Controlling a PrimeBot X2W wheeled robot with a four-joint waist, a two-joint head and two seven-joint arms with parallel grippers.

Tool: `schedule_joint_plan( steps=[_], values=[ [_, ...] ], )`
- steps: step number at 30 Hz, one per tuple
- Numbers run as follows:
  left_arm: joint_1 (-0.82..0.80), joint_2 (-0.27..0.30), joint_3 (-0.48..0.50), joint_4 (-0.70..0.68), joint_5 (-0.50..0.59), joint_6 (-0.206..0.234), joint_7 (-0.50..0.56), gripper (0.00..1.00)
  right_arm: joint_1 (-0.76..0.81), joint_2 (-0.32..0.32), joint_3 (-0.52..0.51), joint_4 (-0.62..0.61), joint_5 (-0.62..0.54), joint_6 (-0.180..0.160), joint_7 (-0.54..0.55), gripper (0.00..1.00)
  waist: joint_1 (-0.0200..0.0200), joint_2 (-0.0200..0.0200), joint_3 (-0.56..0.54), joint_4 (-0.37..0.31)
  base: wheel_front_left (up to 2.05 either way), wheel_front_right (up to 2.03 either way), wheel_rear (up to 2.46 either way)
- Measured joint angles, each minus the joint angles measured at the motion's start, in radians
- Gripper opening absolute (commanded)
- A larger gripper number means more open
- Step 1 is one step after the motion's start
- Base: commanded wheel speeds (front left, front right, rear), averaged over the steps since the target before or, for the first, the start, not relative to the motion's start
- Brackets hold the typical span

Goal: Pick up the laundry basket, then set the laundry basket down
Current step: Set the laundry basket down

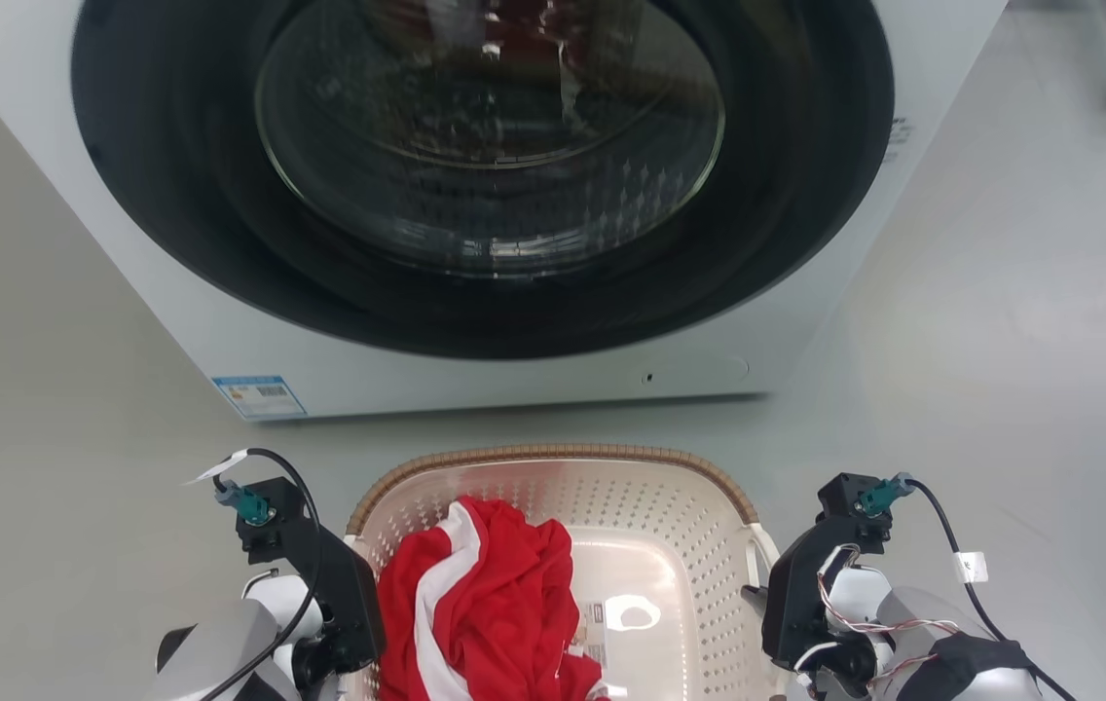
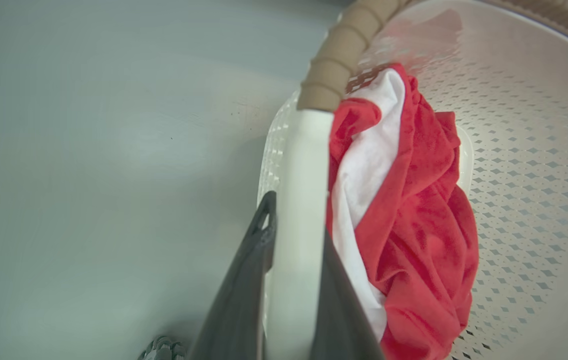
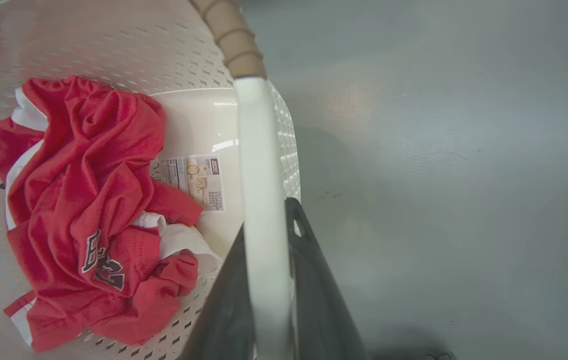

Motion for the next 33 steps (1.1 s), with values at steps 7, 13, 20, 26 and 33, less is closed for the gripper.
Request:
schedule_joint_plan(
  steps=[7,13,20,26,33],
  values=[
    [0.000,0.000,-0.011,-0.019,0.012,0.002,-0.089,0.00,-0.024,-0.001,0.004,-0.005,-0.018,-0.006,-0.064,0.00,0.0000,0.0001,0.091,-0.004,0.00,0.00,0.00],
    [-0.009,0.001,-0.021,-0.042,0.023,0.004,-0.164,0.00,-0.054,-0.002,0.005,-0.007,-0.035,-0.016,-0.126,0.00,0.0001,0.0001,0.173,-0.006,0.00,0.00,0.00],
    [-0.043,0.001,-0.034,-0.064,0.053,0.007,-0.239,0.00,-0.093,-0.009,0.016,-0.008,-0.060,-0.019,-0.190,0.00,0.0001,0.0001,0.270,-0.008,0.00,0.00,0.00],
    [-0.081,0.000,-0.045,-0.075,0.065,0.011,-0.285,0.00,-0.135,-0.019,0.020,-0.011,-0.079,-0.023,-0.238,0.00,0.0002,0.0001,0.354,-0.009,0.00,0.00,0.00],
    [-0.129,-0.002,-0.050,-0.076,0.064,0.018,-0.308,0.00,-0.182,-0.028,0.025,-0.013,-0.099,-0.025,-0.284,0.00,0.0002,0.0001,0.449,-0.006,0.00,0.00,0.00]
  ],
)
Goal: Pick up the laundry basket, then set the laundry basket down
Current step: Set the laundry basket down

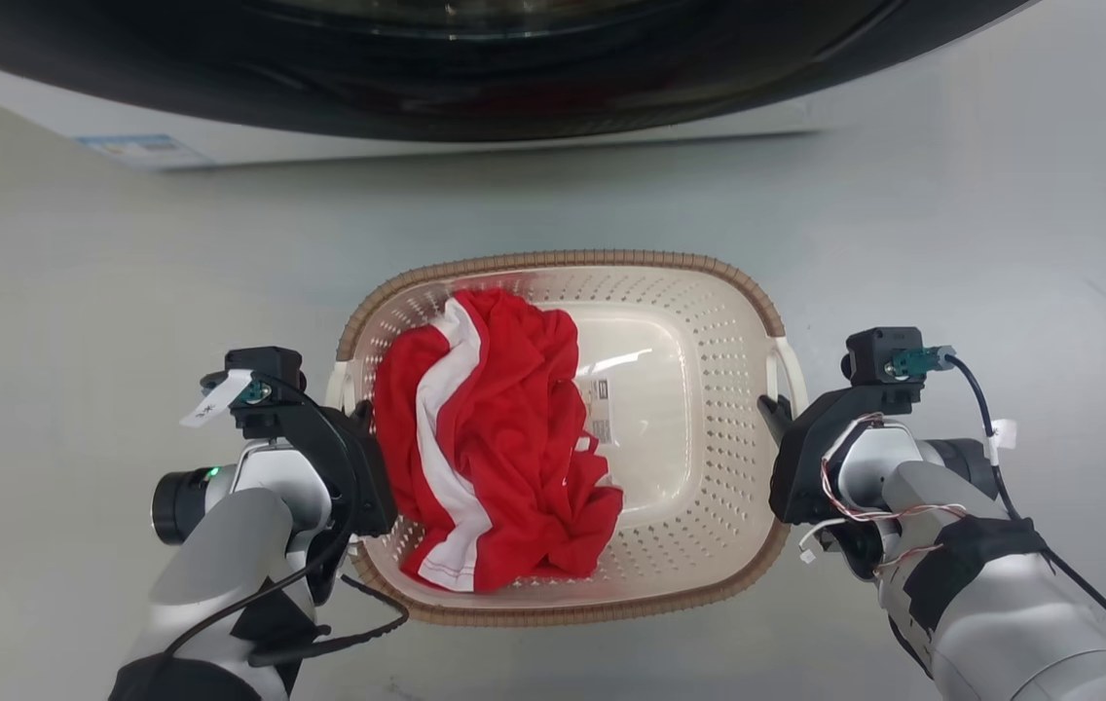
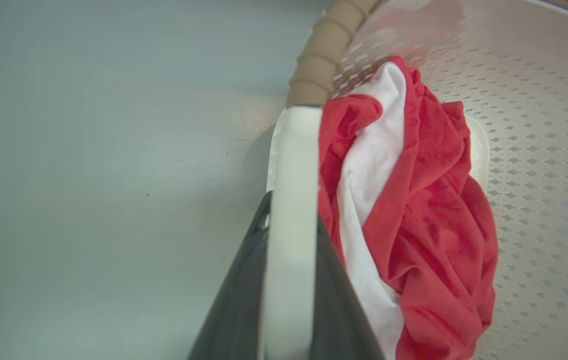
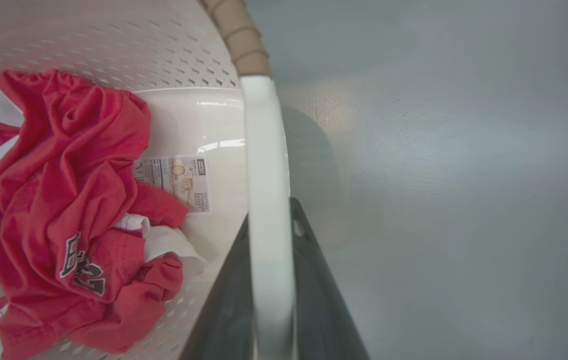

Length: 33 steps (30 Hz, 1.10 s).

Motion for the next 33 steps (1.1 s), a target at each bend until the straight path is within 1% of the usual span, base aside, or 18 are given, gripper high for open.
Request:
schedule_joint_plan(
  steps=[6,13,20,27,33],
  values=[
    [-0.011,0.000,-0.018,-0.005,-0.008,0.000,-0.018,0.00,-0.018,-0.003,0.005,0.007,-0.007,0.003,-0.043,0.00,-0.0001,0.0000,0.070,0.004,0.00,0.00,0.00],
    [-0.024,0.000,-0.030,-0.003,-0.015,0.000,-0.028,0.00,-0.028,-0.003,0.007,0.021,-0.008,0.005,-0.071,0.00,-0.0002,0.0000,0.105,0.006,0.00,0.00,0.00],
    [-0.027,0.000,-0.047,-0.004,-0.029,-0.001,-0.027,0.00,-0.041,-0.003,0.019,0.037,-0.034,0.005,-0.094,0.00,-0.0002,-0.0001,0.131,0.007,0.00,0.00,0.00],
    [-0.027,-0.001,-0.074,-0.004,-0.062,-0.002,-0.020,0.00,-0.041,-0.001,0.020,0.057,-0.034,0.006,-0.112,0.00,-0.0003,-0.0001,0.140,0.005,0.00,0.00,0.00],
    [-0.031,0.000,-0.093,-0.005,-0.067,-0.006,-0.020,0.00,-0.041,-0.001,0.020,0.064,-0.034,0.007,-0.123,0.00,-0.0003,-0.0001,0.143,0.005,0.00,0.00,0.00]
  ],
)
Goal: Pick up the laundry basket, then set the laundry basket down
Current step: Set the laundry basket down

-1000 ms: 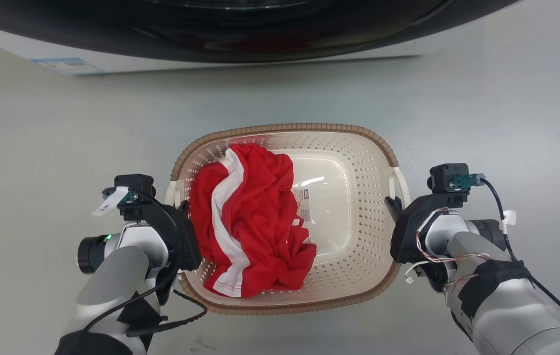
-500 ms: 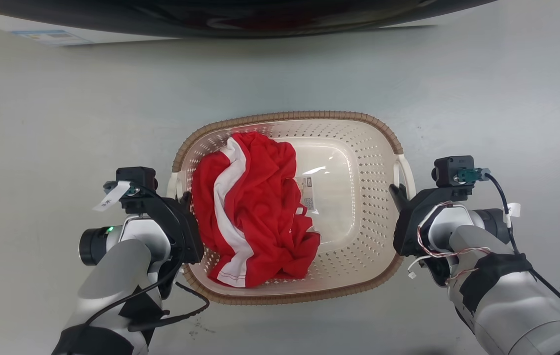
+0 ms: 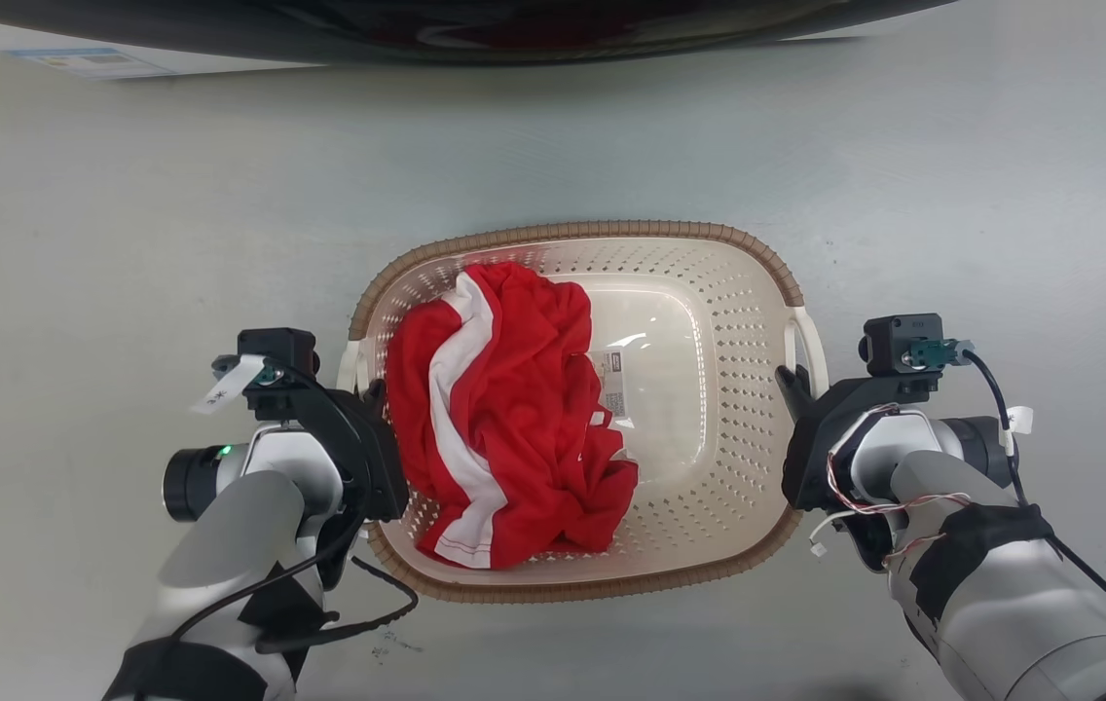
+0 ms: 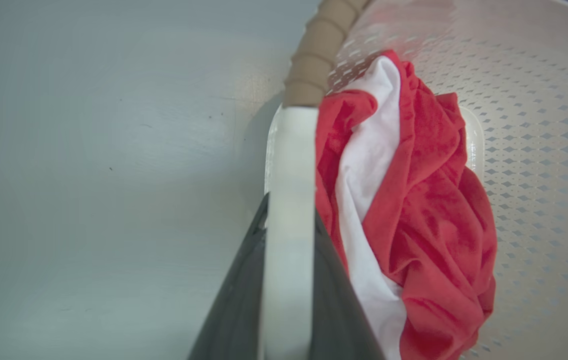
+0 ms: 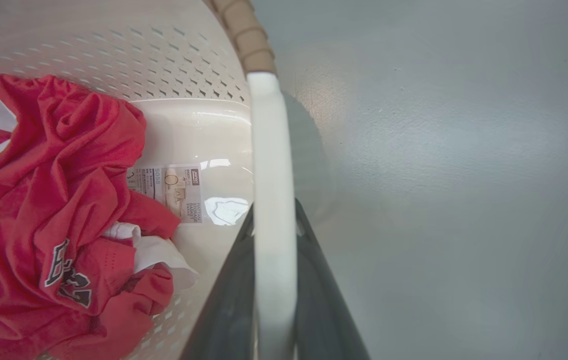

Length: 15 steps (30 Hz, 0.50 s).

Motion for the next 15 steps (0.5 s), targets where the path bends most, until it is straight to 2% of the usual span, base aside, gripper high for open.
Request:
schedule_joint_plan(
  steps=[1,2,3,4,15],
  values=[
    [-0.002,0.000,-0.003,0.000,0.000,0.000,-0.001,0.00,0.000,0.000,0.001,0.000,0.000,0.001,-0.003,0.01,0.0000,0.0000,0.000,0.000,0.00,0.00,0.00],
    [-0.005,0.001,-0.006,0.001,0.000,0.000,-0.003,0.31,0.000,0.000,0.003,0.000,0.000,0.007,-0.007,0.37,0.0000,0.0000,0.000,0.000,0.00,0.00,0.00],
    [-0.008,0.001,-0.008,0.001,-0.002,-0.001,-0.003,1.00,0.000,0.000,0.005,0.000,0.000,0.009,-0.011,0.93,0.0000,0.0000,0.000,0.000,0.00,0.00,0.00],
    [-0.011,0.002,-0.010,-0.001,-0.005,-0.003,-0.004,1.00,-0.001,0.000,0.005,0.000,0.000,0.009,-0.017,1.00,0.0000,0.0000,0.000,0.001,0.00,0.00,0.00],
    [-0.012,0.002,-0.022,0.006,-0.026,-0.004,-0.012,1.00,-0.013,-0.002,0.006,0.006,-0.002,0.018,-0.068,1.00,0.0000,-0.0002,-0.023,0.002,0.00,0.00,0.00]
  ],
)
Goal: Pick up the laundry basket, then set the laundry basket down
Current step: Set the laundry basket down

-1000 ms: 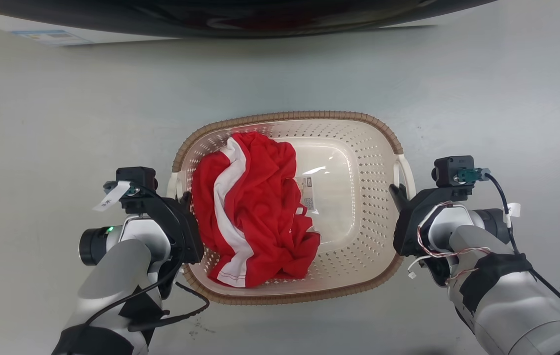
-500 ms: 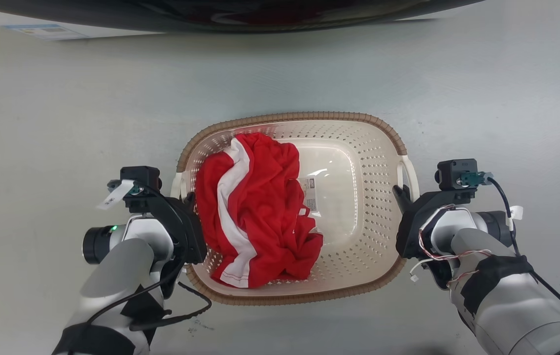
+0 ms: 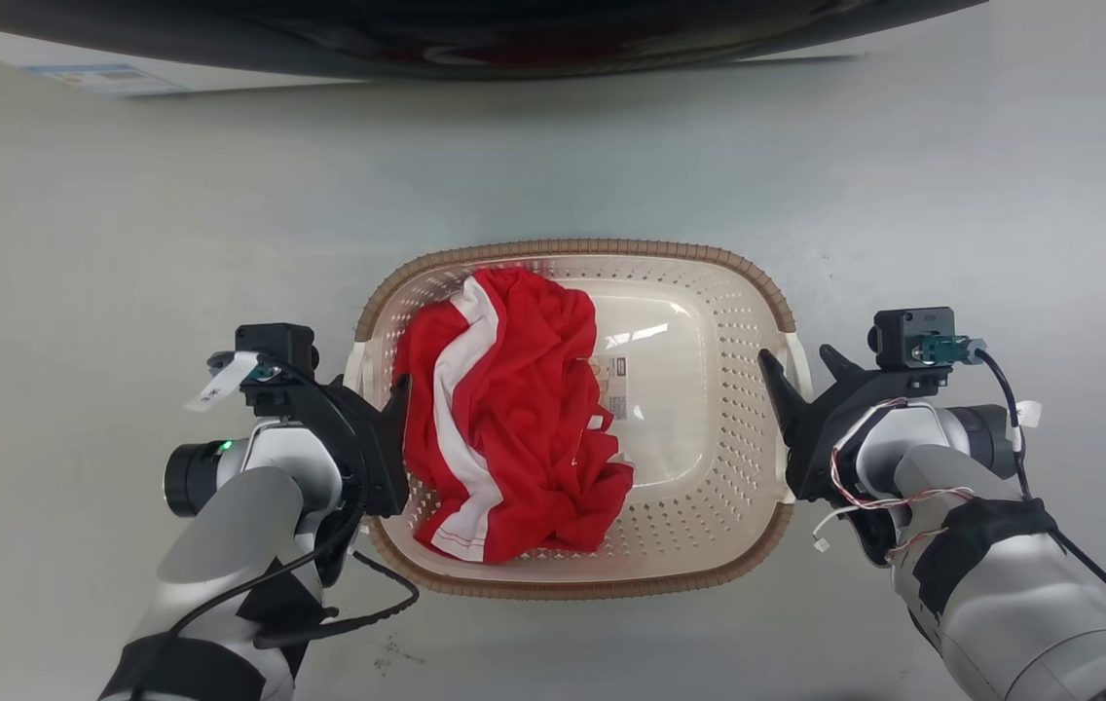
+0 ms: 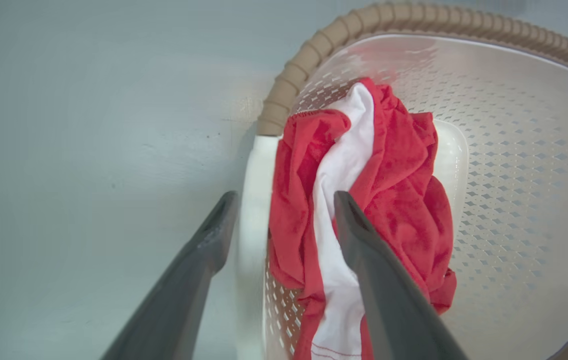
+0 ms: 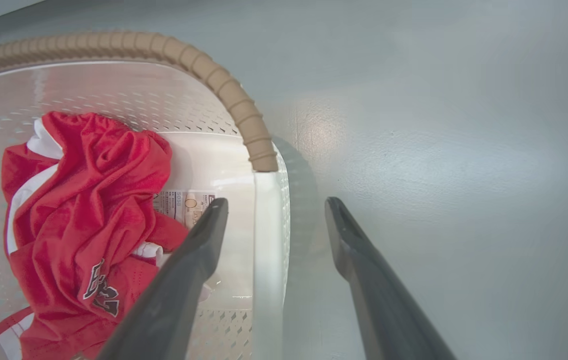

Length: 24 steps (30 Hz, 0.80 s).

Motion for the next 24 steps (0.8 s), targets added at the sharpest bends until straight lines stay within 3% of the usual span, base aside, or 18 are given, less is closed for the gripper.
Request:
schedule_joint_plan(
  steps=[24],
  values=[
    [0.106,0.020,-0.069,-0.002,0.066,-0.017,-0.237,1.00,0.122,0.000,-0.025,-0.017,0.004,0.017,-0.145,1.00,-0.0001,0.0000,-0.250,-0.013,0.00,0.00,0.00]
  ],
)
